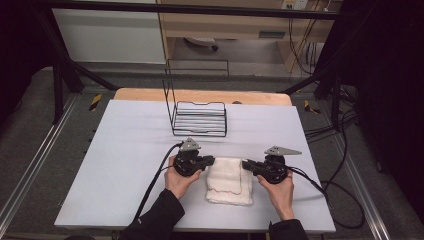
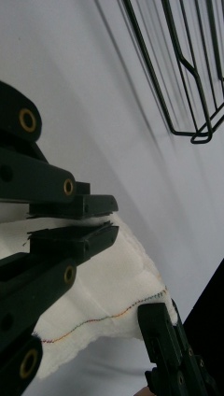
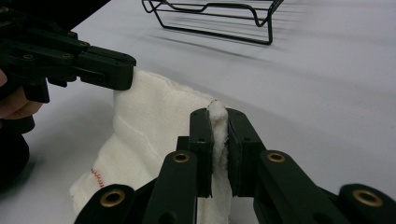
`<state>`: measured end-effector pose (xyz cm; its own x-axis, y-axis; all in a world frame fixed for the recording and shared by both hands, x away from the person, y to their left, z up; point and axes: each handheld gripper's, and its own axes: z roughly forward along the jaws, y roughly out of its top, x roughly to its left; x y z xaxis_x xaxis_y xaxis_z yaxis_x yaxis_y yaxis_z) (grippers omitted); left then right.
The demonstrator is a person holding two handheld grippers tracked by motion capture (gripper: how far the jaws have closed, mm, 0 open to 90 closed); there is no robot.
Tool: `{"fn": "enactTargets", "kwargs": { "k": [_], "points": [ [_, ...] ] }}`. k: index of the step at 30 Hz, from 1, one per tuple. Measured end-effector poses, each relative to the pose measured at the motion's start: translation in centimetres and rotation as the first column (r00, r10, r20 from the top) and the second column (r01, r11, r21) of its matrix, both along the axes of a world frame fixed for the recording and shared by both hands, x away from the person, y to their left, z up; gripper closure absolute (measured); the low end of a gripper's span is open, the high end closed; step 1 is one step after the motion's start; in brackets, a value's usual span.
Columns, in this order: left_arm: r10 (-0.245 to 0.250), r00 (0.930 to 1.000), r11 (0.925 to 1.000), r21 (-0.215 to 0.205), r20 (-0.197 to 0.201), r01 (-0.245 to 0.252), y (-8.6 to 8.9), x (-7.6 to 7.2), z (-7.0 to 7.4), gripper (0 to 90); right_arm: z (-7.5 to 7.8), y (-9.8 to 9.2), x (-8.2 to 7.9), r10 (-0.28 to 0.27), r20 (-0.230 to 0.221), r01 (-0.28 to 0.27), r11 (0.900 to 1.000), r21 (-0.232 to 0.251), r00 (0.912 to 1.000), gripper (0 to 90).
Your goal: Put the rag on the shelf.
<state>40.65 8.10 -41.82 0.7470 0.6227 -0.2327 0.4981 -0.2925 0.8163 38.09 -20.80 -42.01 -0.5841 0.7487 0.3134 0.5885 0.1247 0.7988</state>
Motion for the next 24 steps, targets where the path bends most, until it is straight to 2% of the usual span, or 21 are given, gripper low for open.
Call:
{"fn": "enactTargets", "kwargs": {
  "k": [9,14,24],
  "points": [
    [0.005,0.9992,0.9994,-0.035,0.040,-0.003,0.5,-0.8,1.1,83.9,1.0,0.0,-0.7,0.005,0.046,-0.006,1.000,0.004,0.9989,82.1],
    [0.010,0.9981,0.9986,-0.052,0.061,-0.007,0.6,-1.1,1.7,83.9,1.8,0.1,-1.1,0.002,0.094,-0.003,1.000,0.004,0.9956,82.1],
    [0.018,0.9922,0.9964,-0.085,0.124,-0.008,0.9,-1.9,3.2,83.9,3.1,0.0,-1.6,-0.006,0.146,0.002,1.000,0.026,0.9893,82.1]
  ]
}}
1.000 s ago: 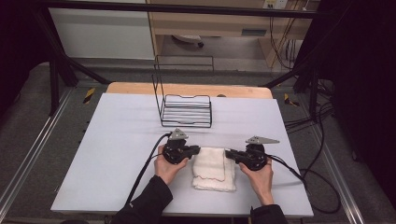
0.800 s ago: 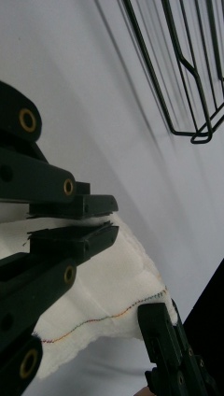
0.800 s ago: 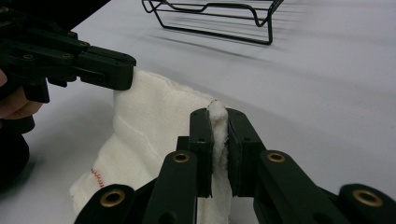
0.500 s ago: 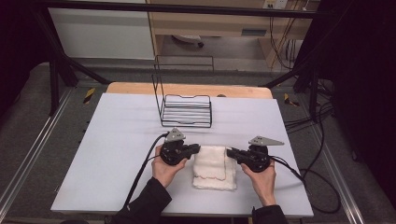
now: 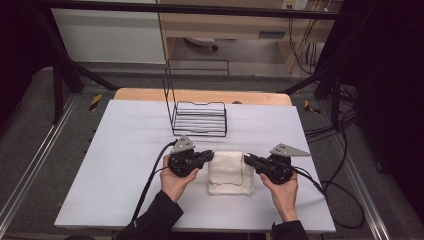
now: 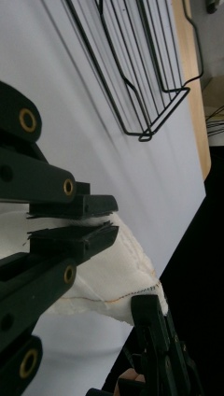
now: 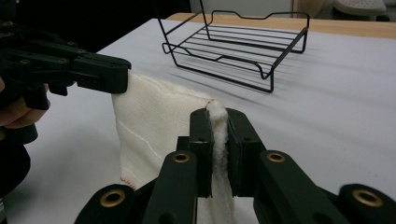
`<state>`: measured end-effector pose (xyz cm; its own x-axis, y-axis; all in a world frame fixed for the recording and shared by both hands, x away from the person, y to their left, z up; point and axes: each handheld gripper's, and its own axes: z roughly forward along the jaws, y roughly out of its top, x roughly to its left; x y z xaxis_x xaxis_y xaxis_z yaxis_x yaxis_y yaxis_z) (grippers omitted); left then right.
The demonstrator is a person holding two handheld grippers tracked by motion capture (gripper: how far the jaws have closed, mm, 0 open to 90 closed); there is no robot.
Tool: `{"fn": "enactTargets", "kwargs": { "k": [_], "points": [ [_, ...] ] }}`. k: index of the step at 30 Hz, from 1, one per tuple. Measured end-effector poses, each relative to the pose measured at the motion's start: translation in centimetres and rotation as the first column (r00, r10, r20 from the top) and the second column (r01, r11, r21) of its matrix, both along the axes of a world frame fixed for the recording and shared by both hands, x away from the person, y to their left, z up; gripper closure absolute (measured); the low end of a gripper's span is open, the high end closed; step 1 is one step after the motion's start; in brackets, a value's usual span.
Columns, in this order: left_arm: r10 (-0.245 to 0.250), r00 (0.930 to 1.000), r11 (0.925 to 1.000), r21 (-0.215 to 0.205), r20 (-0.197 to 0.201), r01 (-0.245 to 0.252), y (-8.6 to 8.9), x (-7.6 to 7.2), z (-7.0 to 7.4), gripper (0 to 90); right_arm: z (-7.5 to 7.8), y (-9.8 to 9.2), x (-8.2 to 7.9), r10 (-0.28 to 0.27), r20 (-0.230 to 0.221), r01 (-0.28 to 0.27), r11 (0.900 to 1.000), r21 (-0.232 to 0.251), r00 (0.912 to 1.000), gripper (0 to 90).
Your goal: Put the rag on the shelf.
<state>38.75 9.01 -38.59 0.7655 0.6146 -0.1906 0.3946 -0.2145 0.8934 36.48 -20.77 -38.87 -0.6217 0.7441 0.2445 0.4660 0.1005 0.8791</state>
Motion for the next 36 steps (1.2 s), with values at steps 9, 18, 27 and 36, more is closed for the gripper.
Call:
{"fn": "enactTargets", "kwargs": {
  "k": [9,18,27,36],
  "points": [
    [0.009,0.9990,0.9994,-0.033,0.044,-0.007,0.3,-0.6,1.2,83.9,1.4,0.1,-0.6,-0.008,0.069,0.008,1.000,0.008,0.9976,82.2],
    [0.021,0.9964,0.9980,-0.062,0.082,-0.016,0.6,-0.9,2.2,83.9,2.4,0.4,-1.0,-0.016,0.122,0.014,1.000,0.014,0.9924,82.2],
    [0.034,0.9935,0.9961,-0.085,0.109,-0.024,1.2,-1.0,3.3,83.9,3.5,1.0,-1.2,-0.020,0.164,0.017,1.000,0.025,0.9863,82.2],
    [0.041,0.9899,0.9948,-0.098,0.136,-0.028,1.9,-1.1,4.6,83.9,4.6,1.6,-1.4,-0.020,0.201,0.014,0.999,0.034,0.9793,82.2]
  ]
}}
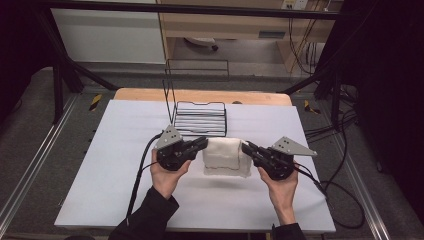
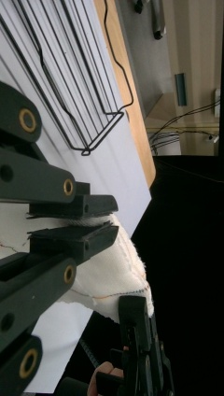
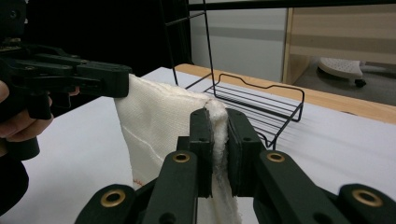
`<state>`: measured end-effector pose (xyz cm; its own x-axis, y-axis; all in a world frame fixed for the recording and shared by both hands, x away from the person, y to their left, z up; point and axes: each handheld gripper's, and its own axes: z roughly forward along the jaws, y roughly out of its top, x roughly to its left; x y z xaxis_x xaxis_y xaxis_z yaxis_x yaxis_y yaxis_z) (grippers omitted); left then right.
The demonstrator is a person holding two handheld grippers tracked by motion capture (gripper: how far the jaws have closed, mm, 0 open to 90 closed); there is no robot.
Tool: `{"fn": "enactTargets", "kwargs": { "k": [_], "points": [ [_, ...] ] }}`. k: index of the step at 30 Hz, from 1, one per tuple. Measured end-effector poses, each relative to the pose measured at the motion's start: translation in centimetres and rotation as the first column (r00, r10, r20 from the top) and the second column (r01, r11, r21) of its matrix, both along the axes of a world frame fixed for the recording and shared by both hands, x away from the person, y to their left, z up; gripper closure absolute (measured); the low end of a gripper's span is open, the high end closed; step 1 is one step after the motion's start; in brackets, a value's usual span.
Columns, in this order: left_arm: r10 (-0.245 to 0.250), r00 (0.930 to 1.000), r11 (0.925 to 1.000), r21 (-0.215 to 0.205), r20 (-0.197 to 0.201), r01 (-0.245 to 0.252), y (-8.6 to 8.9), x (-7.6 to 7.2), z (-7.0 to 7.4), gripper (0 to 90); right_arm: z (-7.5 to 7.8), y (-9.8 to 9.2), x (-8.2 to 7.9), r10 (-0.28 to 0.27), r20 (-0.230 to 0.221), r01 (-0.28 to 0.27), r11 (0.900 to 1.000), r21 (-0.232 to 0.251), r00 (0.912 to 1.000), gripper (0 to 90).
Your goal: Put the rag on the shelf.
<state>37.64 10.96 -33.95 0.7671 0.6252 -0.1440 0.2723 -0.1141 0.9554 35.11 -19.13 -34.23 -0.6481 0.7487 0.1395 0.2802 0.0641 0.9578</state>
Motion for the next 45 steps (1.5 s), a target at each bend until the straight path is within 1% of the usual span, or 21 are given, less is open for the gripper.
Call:
{"fn": "enactTargets", "kwargs": {
  "k": [3,5,10,16,22,26,35,40,45],
  "points": [
    [0.006,0.9999,1.0000,-0.005,0.011,-0.006,0.3,0.0,0.6,83.9,0.3,0.2,0.0,-0.001,0.012,0.001,1.000,0.005,0.9999,82.2],
    [0.007,0.9999,1.0000,-0.004,0.014,-0.007,0.3,0.0,0.7,84.0,0.4,0.3,0.1,-0.001,0.016,0.001,1.000,0.008,0.9999,82.2],
    [0.018,0.9993,0.9998,-0.013,0.033,-0.018,0.8,0.0,1.4,83.9,1.2,0.8,0.2,-0.006,0.045,0.006,1.000,0.015,0.9990,82.3],
    [0.027,0.9986,0.9995,-0.019,0.046,-0.026,1.4,0.1,2.0,83.9,1.8,1.4,0.4,-0.004,0.062,0.002,1.000,0.030,0.9981,82.3],
    [0.039,0.9969,0.9990,-0.026,0.068,-0.037,1.9,0.2,3.1,84.0,2.4,2.0,0.6,-0.004,0.084,0.001,0.999,0.038,0.9965,82.3],
    [0.044,0.9964,0.9987,-0.030,0.072,-0.042,2.2,0.3,3.4,84.0,2.9,2.4,0.8,-0.004,0.095,0.000,0.999,0.042,0.9954,82.4],
    [0.065,0.9929,0.9972,-0.043,0.099,-0.061,3.0,0.6,4.7,84.0,3.9,3.1,1.3,-0.004,0.127,-0.002,0.999,0.047,0.9919,82.4],
    [0.074,0.9917,0.9960,-0.057,0.105,-0.069,3.4,0.7,5.4,84.0,5.0,3.7,1.6,-0.003,0.143,-0.004,0.999,0.049,0.9897,82.4],
    [0.086,0.9890,0.9951,-0.060,0.121,-0.079,3.8,1.0,6.2,84.0,5.7,4.2,2.0,-0.002,0.164,-0.005,0.999,0.044,0.9865,82.4]
  ]
}}
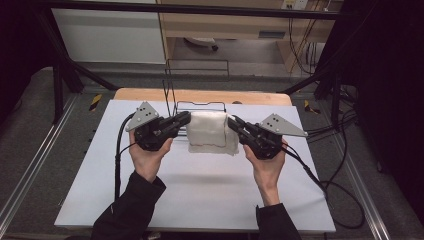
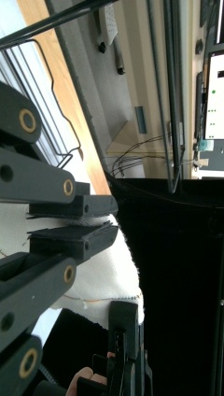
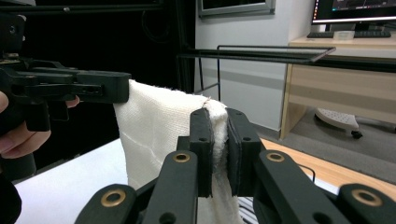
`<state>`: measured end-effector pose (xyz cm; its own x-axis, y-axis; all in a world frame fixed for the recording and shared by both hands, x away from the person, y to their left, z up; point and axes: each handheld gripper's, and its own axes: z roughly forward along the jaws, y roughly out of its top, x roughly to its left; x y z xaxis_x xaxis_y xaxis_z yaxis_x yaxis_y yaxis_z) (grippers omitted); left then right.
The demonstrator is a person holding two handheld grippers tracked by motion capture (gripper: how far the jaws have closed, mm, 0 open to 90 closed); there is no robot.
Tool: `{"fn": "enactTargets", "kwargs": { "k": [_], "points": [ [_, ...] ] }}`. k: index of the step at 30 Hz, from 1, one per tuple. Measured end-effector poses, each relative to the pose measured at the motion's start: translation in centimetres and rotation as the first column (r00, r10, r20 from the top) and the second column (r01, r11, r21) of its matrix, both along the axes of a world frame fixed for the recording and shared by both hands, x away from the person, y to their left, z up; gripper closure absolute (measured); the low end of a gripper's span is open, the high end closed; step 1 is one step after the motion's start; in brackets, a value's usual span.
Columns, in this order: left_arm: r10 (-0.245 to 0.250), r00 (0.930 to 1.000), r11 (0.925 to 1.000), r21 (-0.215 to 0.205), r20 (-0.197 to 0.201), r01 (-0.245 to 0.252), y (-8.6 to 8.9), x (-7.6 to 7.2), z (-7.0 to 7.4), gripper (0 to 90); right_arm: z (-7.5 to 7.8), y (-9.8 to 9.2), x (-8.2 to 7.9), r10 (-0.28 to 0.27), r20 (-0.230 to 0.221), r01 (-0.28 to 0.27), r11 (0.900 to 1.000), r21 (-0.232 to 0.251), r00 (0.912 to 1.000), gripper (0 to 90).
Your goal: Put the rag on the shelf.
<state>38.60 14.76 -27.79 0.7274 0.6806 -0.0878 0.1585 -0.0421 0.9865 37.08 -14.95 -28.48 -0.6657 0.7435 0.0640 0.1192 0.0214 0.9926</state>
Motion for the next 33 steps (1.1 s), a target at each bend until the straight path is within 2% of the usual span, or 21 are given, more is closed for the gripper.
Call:
{"fn": "enactTargets", "kwargs": {
  "k": [16,24,33],
  "points": [
    [0.017,0.9996,0.9998,-0.012,0.023,-0.017,0.7,0.9,2.0,84.1,1.6,0.8,1.0,-0.008,0.025,0.008,1.000,0.011,0.9997,82.4],
    [0.026,0.9987,0.9994,-0.026,0.045,-0.025,0.9,1.3,3.1,84.1,2.9,1.2,1.5,-0.016,0.047,0.015,1.000,0.005,0.9988,82.4],
    [0.034,0.9972,0.9984,-0.046,0.066,-0.031,1.4,1.7,4.4,84.1,4.3,1.7,2.3,-0.023,0.072,0.022,1.000,0.021,0.9971,82.4]
  ]
}}
